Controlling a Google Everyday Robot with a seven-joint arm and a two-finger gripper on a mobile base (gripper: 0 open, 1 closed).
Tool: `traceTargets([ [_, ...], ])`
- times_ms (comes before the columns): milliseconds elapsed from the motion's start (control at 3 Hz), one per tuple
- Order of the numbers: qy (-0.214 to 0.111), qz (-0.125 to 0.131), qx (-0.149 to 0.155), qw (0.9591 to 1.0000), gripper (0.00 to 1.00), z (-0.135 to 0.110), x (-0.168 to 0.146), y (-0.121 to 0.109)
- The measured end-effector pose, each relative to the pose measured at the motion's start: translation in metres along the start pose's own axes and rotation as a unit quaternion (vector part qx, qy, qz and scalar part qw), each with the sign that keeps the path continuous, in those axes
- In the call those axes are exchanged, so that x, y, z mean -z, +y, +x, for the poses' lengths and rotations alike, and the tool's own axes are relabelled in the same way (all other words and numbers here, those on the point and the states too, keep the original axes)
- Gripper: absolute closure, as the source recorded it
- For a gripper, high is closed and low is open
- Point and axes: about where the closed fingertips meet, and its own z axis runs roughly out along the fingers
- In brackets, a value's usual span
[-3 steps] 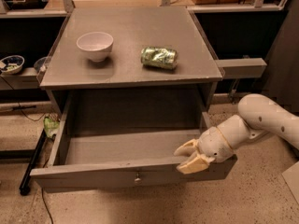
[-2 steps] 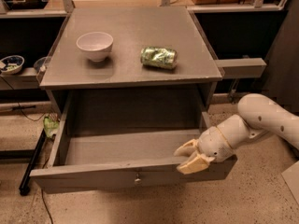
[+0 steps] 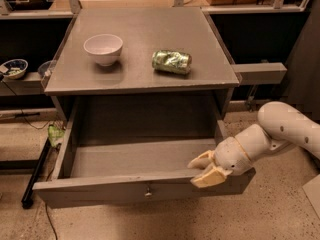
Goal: Open top drawer
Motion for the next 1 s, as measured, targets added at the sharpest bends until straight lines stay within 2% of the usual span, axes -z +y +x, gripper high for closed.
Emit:
traceTargets([
  [667, -0.01, 0.009, -0.003, 0.9999, 1.0, -0.0066, 0.0021, 0.006],
  [1000, -0.01, 0.009, -0.003, 0.9999, 0.81, -0.0066, 0.0021, 0.006],
])
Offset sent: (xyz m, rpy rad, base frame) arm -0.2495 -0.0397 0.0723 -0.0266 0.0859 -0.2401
